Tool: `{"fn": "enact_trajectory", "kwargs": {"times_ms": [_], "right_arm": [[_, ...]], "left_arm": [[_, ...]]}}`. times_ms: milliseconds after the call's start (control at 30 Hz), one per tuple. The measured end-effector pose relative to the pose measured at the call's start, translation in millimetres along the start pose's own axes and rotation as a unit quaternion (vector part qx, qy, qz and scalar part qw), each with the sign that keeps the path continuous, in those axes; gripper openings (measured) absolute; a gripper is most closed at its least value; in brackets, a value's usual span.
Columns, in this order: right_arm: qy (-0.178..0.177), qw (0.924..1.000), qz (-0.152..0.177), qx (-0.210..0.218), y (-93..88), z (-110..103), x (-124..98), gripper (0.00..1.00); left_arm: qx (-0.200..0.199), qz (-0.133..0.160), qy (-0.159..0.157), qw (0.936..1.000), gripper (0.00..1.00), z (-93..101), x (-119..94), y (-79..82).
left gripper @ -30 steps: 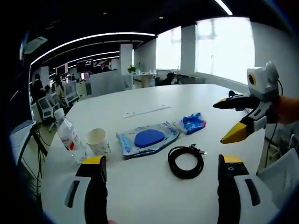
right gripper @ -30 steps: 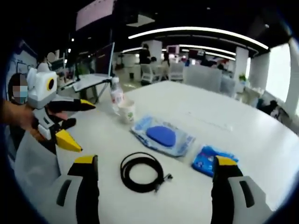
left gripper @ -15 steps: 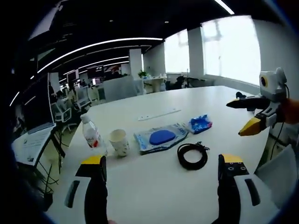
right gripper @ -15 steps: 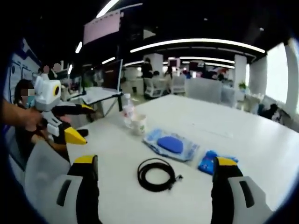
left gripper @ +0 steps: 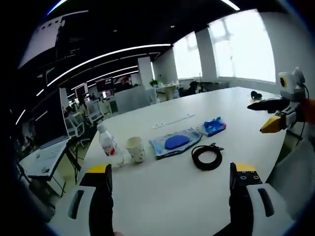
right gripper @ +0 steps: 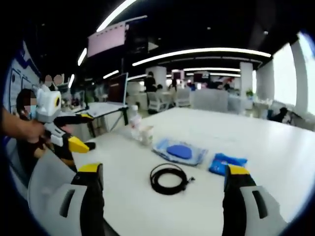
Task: Arrange the tabletop items into an orderly group along one side of the table until the central work area is clear of visible clutter.
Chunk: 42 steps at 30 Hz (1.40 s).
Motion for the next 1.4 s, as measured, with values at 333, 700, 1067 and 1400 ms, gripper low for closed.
{"fn": "enact_trajectory", "kwargs": {"times_ms": [333,700,1067,1400], "right_arm": [[-0.007,0.9998,0.0,-0.018,-4.0,-4.2,-10.2,1.0],[-0.024,0.9997,-0.003,-0.002,-19.3,5.1,-19.8,1.0],[-0.027,0.9995,-0.014,-0.003,-33.4,7.5,-33.5,1.0],[-0.034,0.9993,-0.01,0.005,-34.2,10.1,-36.8,1.0]], "left_arm": [[0.021,-0.006,0.005,0.9997,0.99,0.7,-2.7,-4.7],[0.025,0.0,0.001,0.9997,0.99,11.2,-5.7,-8.4],[0.008,-0.002,0.01,0.9999,0.99,9.7,-11.2,-13.7],[0.026,-0.017,0.01,0.9995,0.99,7.7,-12.2,-27.5]]}}
Point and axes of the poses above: the point that each gripper's makers call its tool centre point, and the gripper's own axes: x roughly forward along the fingers, z roughly to its right, y roughly out of its top, the point moved 2 cm from there along -x, roughly backward along the fingers, and after that the axes turned 8 degrees about x, right-handed, at the moved point
